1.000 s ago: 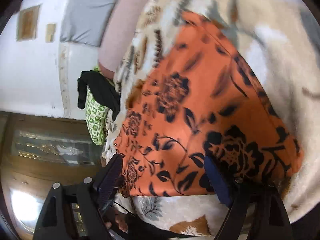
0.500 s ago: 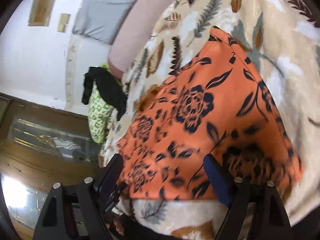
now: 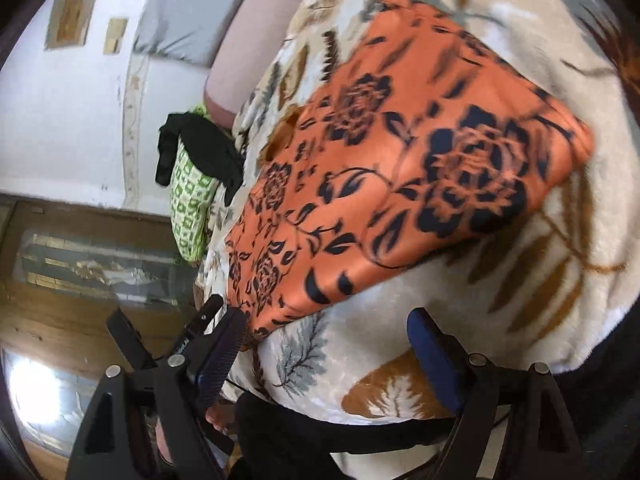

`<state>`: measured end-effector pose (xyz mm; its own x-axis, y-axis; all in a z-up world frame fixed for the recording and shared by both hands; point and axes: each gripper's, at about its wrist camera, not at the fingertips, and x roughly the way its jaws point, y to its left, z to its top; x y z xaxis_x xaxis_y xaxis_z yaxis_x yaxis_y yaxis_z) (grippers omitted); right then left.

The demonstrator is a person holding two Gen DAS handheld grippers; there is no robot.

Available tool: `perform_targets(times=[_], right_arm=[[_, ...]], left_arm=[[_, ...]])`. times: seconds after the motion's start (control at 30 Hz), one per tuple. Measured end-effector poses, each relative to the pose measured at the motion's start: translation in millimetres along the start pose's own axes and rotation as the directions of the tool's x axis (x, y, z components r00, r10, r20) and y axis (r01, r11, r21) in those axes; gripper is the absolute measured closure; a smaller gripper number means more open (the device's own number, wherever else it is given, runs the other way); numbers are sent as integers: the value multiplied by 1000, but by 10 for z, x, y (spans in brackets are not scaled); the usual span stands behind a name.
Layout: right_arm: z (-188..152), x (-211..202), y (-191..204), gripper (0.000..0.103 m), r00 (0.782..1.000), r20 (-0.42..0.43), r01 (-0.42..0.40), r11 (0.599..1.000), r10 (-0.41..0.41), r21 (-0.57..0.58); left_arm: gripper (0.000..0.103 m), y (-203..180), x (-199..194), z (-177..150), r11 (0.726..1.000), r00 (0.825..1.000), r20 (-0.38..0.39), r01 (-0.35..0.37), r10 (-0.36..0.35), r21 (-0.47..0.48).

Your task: Fold small clothes

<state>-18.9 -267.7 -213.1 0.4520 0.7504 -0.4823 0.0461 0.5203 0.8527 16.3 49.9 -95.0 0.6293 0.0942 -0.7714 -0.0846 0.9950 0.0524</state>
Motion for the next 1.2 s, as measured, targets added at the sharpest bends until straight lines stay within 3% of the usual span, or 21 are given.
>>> perform_targets(times=[0.2, 0.37, 0.47, 0.7, 0.77, 0.9, 0.97, 1.03, 1.2], right_arm=[[187, 144, 429, 18, 1000, -16, 6, 986, -9, -166], [446, 443, 642, 18, 999, -42, -6, 974, -4, -227], [637, 720, 667, 18, 996, -84, -36, 976, 18, -215], [1039, 1428, 509, 18, 985, -172, -20, 991, -3, -131], [1130, 1433, 551, 18, 986, -167, -7, 994, -11, -107], [1261, 1398, 775, 17, 989, -148, -28, 983, 1, -181], [1362, 1579, 661, 18, 981, -173, 57, 983, -87, -173], [1441, 1594, 523, 18, 985, -162, 40, 993, -58, -110], [1264, 955, 540, 18, 999, -34, 36, 990, -41, -136]], left_arm=[[20, 22, 34, -19, 1000, 1000, -6, -3, 3, -7], [20, 43, 121, -46, 1000, 1000, -25, -3, 3, -10], [20, 67, 206, -85, 1000, 999, -45, -6, 5, -17], [20, 128, 433, -160, 999, 994, -106, -26, 24, -23], [20, 162, 445, -161, 999, 994, -108, -30, 26, -37], [20, 198, 475, -142, 999, 996, -91, -15, 10, -52], [20, 166, 561, -159, 999, 993, -111, -29, 26, -25], [20, 153, 538, -149, 999, 994, -107, -32, 31, -11], [20, 205, 477, -120, 999, 995, -100, -32, 28, -43]])
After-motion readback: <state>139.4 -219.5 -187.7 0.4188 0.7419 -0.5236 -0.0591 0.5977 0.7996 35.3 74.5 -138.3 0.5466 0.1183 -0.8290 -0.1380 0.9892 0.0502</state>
